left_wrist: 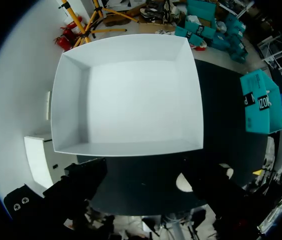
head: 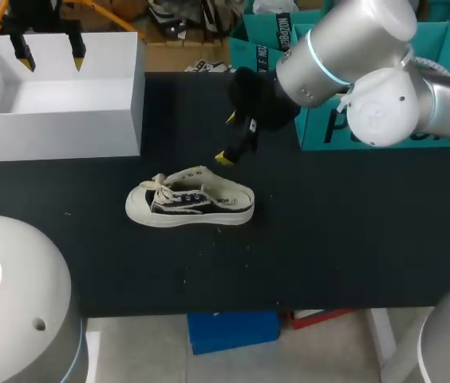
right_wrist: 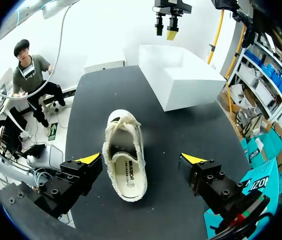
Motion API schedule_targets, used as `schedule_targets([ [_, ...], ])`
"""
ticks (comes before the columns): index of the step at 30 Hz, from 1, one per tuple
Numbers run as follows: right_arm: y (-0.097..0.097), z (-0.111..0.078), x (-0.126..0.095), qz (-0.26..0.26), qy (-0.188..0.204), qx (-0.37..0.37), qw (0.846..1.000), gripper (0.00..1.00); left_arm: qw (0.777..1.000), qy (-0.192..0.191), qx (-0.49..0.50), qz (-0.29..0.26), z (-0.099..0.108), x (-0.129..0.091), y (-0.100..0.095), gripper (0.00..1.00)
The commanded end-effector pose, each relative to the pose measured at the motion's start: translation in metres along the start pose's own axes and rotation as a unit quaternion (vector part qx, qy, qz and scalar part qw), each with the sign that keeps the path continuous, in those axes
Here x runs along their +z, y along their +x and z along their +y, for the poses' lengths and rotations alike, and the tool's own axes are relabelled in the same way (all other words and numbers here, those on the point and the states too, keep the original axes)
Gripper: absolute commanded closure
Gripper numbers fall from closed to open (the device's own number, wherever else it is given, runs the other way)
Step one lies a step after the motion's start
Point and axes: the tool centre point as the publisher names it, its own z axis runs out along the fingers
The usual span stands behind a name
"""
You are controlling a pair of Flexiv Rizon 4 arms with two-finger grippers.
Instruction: Take the shoe out of the shoebox, open the shoe tongue, remove and reinsert the insole, then place the shoe into the shoebox
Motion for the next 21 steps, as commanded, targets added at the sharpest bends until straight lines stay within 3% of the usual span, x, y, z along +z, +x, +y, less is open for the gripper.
schedule_targets([
  [1, 0.0, 0.0, 0.001, 0.0, -0.002, 0.0, 1.0, 0.0, 1.0, 0.0, -0.001, -0.001, 0.001, 0.0, 0.001, 0.0],
  [14, 0.006, -0.003, 0.0, 0.003, 0.006, -0.016, 1.0, 0.0, 1.0, 0.0, -0.001, -0.001, 0.001, 0.0, 0.001, 0.0],
  [21, 0.013, -0.014, -0.002, 0.001, -0.022, -0.049, 0.999, 0.0, 1.0, 0.0, -0.001, -0.001, 0.001, 0.0, 0.001, 0.0],
])
